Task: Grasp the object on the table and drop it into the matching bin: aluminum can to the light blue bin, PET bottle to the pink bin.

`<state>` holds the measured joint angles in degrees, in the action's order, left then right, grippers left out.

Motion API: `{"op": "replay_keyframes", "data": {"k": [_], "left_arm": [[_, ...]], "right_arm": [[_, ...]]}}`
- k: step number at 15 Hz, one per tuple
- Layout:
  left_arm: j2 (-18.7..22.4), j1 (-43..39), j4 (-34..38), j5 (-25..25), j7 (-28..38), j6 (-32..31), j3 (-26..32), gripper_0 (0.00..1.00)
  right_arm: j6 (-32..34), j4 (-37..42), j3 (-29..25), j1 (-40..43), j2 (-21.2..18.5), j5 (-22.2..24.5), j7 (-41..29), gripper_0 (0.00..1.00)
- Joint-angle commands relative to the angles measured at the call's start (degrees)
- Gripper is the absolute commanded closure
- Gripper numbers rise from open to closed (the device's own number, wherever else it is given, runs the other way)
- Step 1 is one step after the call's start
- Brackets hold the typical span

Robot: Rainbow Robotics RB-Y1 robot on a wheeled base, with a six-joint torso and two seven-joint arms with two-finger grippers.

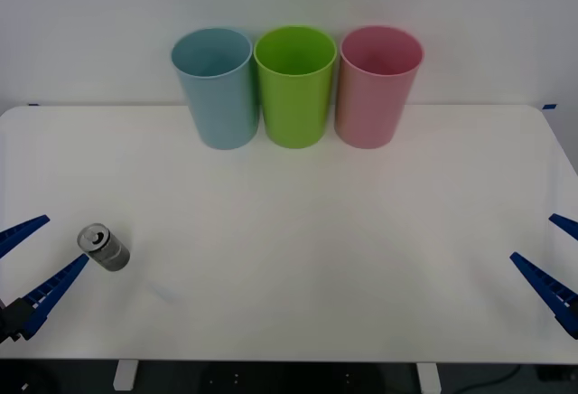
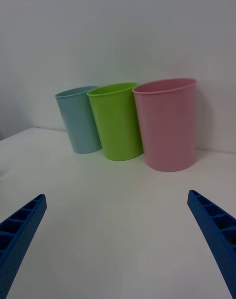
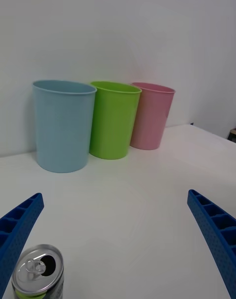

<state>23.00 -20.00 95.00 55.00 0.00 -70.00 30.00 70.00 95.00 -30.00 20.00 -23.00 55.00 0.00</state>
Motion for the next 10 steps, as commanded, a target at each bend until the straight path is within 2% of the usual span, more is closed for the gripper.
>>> {"op": "replay_keyframes", "data": {"k": [1, 3, 5, 10], "left_arm": [[0.0, 0.0, 0.0, 0.0, 0.0, 0.0, 0.0, 0.0], [-1.7, -0.4, -1.0, -0.2, 0.0, 0.0, 0.0, 0.0], [-1.5, -0.5, -1.1, -2.1, 0.1, 0.3, -0.6, 0.0], [-1.5, -0.3, -3.9, -2.4, -0.7, 1.0, 0.2, 0.0]], "right_arm": [[0.0, 0.0, 0.0, 0.0, 0.0, 0.0, 0.0, 0.0], [0.0, 0.0, 0.0, 0.0, 0.0, 0.0, 0.0, 0.0], [0.0, 0.0, 0.0, 0.0, 0.0, 0.0, 0.0, 0.0], [0.0, 0.0, 0.0, 0.0, 0.0, 0.0, 0.0, 0.0]]}}
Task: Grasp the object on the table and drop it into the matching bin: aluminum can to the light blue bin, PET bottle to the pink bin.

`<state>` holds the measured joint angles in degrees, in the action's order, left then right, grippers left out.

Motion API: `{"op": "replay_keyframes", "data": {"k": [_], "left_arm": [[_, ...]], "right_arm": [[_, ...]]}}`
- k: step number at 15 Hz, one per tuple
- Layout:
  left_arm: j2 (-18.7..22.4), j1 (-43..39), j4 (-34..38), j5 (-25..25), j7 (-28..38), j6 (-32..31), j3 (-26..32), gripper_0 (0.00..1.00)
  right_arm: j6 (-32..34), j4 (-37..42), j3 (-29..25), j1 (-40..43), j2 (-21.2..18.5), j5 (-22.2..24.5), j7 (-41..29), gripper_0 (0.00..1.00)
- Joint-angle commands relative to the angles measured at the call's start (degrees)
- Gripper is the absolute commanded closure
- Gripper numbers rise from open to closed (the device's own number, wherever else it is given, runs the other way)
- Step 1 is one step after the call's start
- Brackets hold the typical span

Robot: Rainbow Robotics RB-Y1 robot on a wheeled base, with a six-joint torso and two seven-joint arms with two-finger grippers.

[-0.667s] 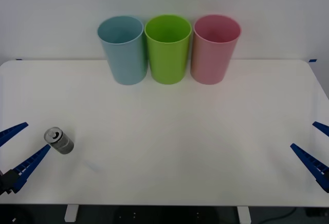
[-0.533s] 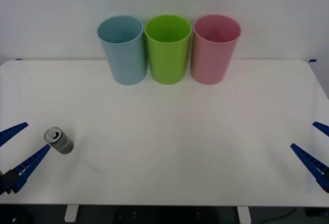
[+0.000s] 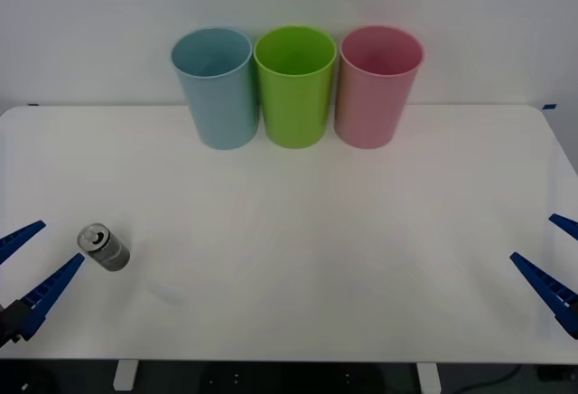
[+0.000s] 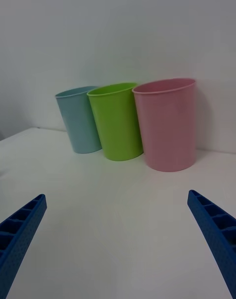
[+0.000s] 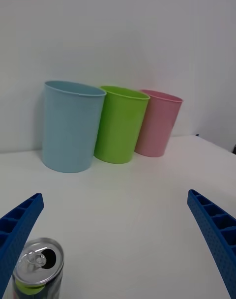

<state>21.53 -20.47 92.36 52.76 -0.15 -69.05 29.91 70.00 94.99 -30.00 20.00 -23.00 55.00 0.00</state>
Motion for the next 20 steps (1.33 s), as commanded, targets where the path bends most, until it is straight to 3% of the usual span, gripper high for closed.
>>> {"op": "replay_keyframes", "data": {"k": [1, 6, 13, 20], "left_arm": [[0.0, 0.1, -1.8, -0.1, -0.9, 0.1, 0.7, 0.0], [0.0, 0.2, -5.9, 0.2, -2.9, 0.3, 2.9, 0.0], [0.0, 0.2, -9.0, 9.6, -7.2, 1.4, 6.0, 0.0], [0.0, 2.2, -15.0, 12.2, -8.6, 3.0, 5.5, 0.0]], "right_arm": [[0.0, 0.0, 0.0, 0.0, 0.0, 0.0, 0.0, 0.0], [0.0, 0.0, 0.0, 0.0, 0.0, 0.0, 0.0, 0.0], [0.0, 0.0, 0.0, 0.0, 0.0, 0.0, 0.0, 0.0], [0.0, 0.0, 0.0, 0.0, 0.0, 0.0, 0.0, 0.0]]}}
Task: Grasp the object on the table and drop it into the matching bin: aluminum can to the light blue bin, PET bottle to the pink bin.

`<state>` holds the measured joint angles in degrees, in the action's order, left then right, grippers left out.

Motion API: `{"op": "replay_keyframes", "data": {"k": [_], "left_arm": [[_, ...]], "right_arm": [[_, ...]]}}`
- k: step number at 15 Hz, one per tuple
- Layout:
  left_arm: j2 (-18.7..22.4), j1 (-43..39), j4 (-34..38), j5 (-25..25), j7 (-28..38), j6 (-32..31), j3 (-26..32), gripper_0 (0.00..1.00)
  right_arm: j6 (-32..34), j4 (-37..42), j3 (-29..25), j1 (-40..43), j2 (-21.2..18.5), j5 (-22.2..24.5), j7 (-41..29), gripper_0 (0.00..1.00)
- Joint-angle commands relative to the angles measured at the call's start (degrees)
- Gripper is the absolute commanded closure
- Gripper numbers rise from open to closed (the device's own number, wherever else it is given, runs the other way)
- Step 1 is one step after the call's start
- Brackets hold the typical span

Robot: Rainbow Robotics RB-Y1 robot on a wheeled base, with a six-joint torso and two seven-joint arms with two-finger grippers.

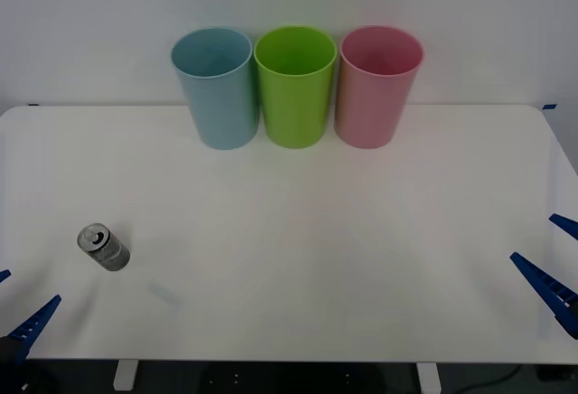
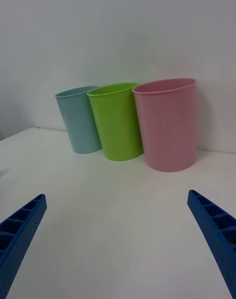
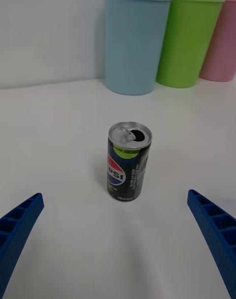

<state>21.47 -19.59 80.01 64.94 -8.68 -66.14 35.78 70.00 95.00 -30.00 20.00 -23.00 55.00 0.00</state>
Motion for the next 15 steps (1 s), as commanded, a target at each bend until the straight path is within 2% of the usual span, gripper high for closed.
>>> {"op": "replay_keyframes", "data": {"k": [1, 8, 11, 15], "left_arm": [[0.0, 2.4, -4.6, 0.0, -0.1, 0.0, -0.6, 0.0], [0.0, 6.5, -10.8, -0.8, -3.1, 0.2, -3.3, 0.0], [0.0, 9.8, -15.7, -1.8, -8.8, 1.3, -4.8, 0.0], [0.0, 13.4, -19.7, -1.9, -10.4, 1.8, -6.0, 0.0]], "right_arm": [[0.0, 0.0, 0.0, 0.0, 0.0, 0.0, 0.0, 0.0], [0.0, 0.0, 0.0, 0.0, 0.0, 0.0, 0.0, 0.0], [0.0, 0.0, 0.0, 0.0, 0.0, 0.0, 0.0, 0.0], [0.0, 0.0, 0.0, 0.0, 0.0, 0.0, 0.0, 0.0]]}}
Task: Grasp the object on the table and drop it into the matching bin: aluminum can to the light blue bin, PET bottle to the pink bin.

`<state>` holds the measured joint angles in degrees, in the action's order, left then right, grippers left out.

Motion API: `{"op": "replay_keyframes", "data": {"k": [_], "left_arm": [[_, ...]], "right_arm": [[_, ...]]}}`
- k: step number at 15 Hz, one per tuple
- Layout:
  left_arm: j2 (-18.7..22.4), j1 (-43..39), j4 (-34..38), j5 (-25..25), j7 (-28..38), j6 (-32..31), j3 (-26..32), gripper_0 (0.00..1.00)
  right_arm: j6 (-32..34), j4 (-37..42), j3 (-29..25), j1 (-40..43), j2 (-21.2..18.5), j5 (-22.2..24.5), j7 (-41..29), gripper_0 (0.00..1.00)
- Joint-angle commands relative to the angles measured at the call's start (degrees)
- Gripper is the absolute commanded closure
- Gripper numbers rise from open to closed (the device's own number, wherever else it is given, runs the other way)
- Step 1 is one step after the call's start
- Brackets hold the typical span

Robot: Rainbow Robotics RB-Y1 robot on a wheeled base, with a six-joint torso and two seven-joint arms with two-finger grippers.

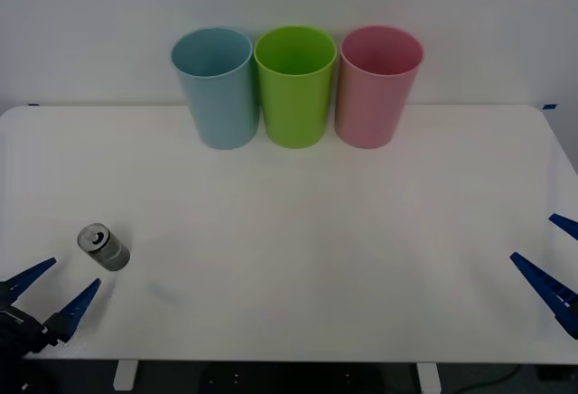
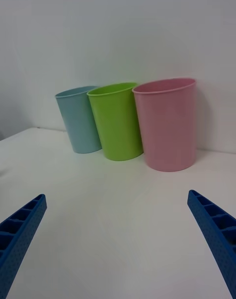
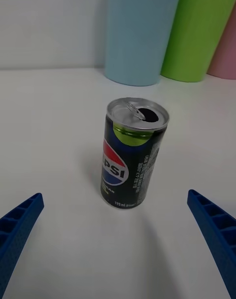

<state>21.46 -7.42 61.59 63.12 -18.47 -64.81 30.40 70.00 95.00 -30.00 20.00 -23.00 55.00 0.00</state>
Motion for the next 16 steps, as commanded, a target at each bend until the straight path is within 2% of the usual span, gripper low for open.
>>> {"op": "replay_keyframes", "data": {"k": [1, 7, 16], "left_arm": [[0.0, 1.8, -1.8, -0.1, -0.8, 1.0, -0.9, 0.0], [0.0, 6.5, -6.9, -1.0, -2.6, 1.8, -2.5, 0.0], [-0.3, 9.5, -7.0, -2.2, -3.6, 5.0, -6.1, 0.0]], "right_arm": [[0.0, 0.0, 0.0, 0.0, 0.0, 0.0, 0.0, 0.0], [0.0, 0.0, 0.0, 0.0, 0.0, 0.0, 0.0, 0.0], [0.0, 0.0, 0.0, 0.0, 0.0, 0.0, 0.0, 0.0]]}}
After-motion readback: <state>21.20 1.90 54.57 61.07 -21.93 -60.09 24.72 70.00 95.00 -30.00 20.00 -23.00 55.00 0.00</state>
